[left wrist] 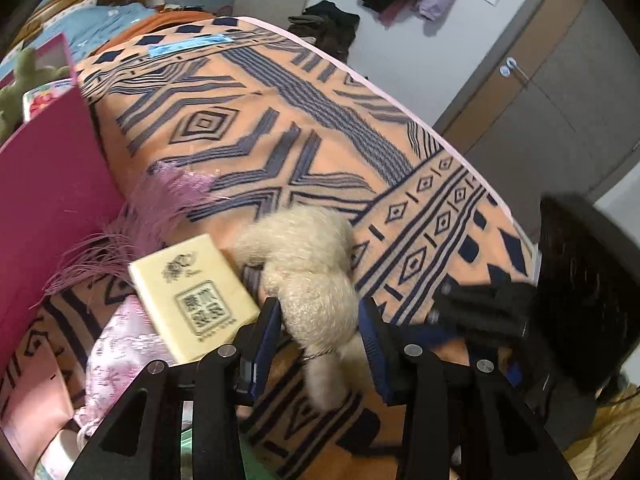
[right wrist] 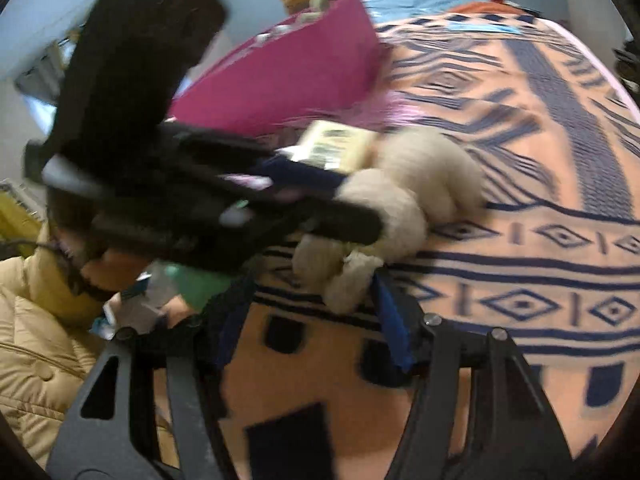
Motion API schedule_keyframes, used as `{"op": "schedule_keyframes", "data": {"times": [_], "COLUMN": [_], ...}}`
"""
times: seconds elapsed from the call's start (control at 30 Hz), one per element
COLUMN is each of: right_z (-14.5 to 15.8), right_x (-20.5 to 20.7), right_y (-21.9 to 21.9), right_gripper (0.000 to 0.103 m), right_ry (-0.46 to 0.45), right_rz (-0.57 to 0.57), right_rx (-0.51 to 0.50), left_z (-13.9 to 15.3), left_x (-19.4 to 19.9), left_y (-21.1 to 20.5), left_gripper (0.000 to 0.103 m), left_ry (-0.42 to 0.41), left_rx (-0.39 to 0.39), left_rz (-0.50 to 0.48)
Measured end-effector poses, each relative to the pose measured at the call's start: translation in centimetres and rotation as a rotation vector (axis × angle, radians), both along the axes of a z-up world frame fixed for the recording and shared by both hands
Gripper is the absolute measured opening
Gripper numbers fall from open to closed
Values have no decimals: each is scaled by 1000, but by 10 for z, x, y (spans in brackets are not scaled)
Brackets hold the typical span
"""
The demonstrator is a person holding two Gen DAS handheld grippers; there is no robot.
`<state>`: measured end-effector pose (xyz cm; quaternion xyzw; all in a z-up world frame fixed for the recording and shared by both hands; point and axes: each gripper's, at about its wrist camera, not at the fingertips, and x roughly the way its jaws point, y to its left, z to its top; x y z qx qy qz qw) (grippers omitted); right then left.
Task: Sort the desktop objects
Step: 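Lift the cream fluffy plush with the right gripper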
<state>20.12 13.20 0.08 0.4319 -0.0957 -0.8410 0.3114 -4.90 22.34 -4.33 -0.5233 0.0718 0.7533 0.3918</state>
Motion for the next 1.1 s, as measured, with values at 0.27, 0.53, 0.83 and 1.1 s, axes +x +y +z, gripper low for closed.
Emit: {"op": "schedule_keyframes", "data": {"times": [0.27,0.53,0.83,1.1], "right_z": [21,27,11,12], "right_x": [1,-48,-79,-64], "right_y": [14,35,30,30], "right_gripper": [63,63,63,40], "right_ry": [70,112,41,33], "right_rz": [-12,-110,23,44], "right_rx": [116,156,145,130], "left_z": [8,4,-18,-18], "left_x": [1,21,21,11], "left_y": [-23,-20,-11,-28], "left_gripper": [42,48,47,23], "left_ry": [45,30,0,-43], "left_rx": [-10,-27,-94,-28], "left_rz": [53,35,63,153]}}
